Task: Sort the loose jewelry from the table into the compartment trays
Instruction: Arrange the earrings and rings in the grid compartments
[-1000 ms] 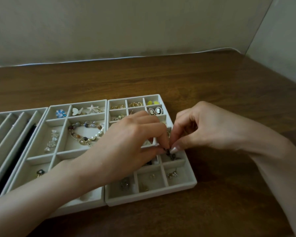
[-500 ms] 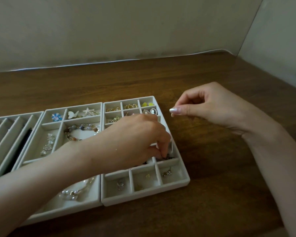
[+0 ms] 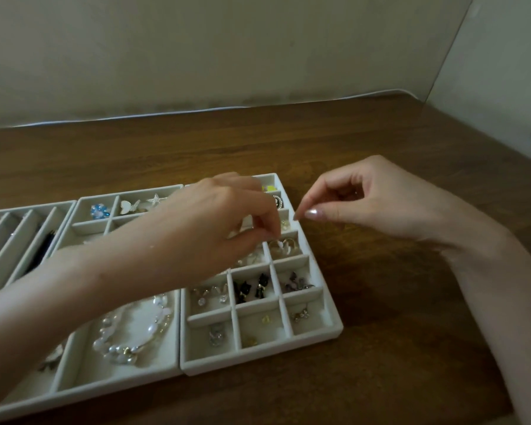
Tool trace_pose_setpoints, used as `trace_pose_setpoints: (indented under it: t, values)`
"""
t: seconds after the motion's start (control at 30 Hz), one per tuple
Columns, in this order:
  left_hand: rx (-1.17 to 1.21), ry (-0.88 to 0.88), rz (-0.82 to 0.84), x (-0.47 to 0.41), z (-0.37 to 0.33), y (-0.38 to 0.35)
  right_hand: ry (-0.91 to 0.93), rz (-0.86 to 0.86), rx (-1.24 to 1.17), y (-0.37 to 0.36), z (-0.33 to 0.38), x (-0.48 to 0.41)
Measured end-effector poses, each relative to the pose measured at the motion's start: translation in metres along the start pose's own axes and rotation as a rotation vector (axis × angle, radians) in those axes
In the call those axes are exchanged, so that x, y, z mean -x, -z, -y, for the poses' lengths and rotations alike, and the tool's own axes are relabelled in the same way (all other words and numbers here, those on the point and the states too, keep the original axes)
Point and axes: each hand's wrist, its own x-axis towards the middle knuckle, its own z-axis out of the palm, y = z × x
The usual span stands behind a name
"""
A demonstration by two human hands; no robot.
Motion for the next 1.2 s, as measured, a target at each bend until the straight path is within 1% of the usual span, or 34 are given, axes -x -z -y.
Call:
trace_pose_setpoints:
  t: [0.07, 0.13, 0.23, 0.3, 0.43, 0.53, 0.63, 0.7, 0.83, 0.93, 1.1, 1.2]
  values:
    - [0.01, 0.026, -0.028, 0.006, 0.003, 0.002, 0.02, 0.145, 0.078, -0.002, 0.004, 0.003]
    - [0.013, 0.036, -0.034, 0.013, 0.003, 0.001, 0.034, 0.254, 0.133, -0.005, 0.008, 0.006]
    - [0.015, 0.05, -0.047, 0.024, 0.004, -0.002, 0.038, 0.328, 0.193, -0.011, 0.012, 0.008]
    - [0.038, 0.067, -0.087, 0.032, 0.006, -0.003, 0.029, 0.358, 0.231, -0.014, 0.013, 0.008]
    - [0.08, 0.105, -0.165, 0.041, 0.008, -0.005, 0.006, 0.37, 0.258, -0.019, 0.017, 0.007]
    - [0.105, 0.114, -0.194, 0.044, 0.008, -0.006, 0.003, 0.364, 0.257, -0.02, 0.017, 0.007]
    - [0.123, 0.11, -0.203, 0.046, 0.008, -0.009, 0.033, 0.344, 0.242, -0.018, 0.016, 0.007]
    - [0.169, 0.138, -0.226, 0.047, 0.006, -0.012, 0.072, 0.326, 0.199, -0.012, 0.015, 0.008]
    - [0.178, 0.126, -0.232, 0.047, 0.002, -0.017, 0.108, 0.429, 0.147, -0.002, 0.012, 0.012]
    - [0.184, 0.115, -0.234, 0.047, -0.001, -0.017, 0.085, 0.475, 0.185, -0.004, 0.01, 0.013]
    - [0.197, 0.118, -0.213, 0.047, 0.001, -0.018, 0.046, 0.427, 0.274, -0.011, 0.021, 0.018]
    - [0.203, 0.12, -0.201, 0.048, 0.003, -0.019, 0.068, 0.355, 0.418, -0.018, 0.027, 0.027]
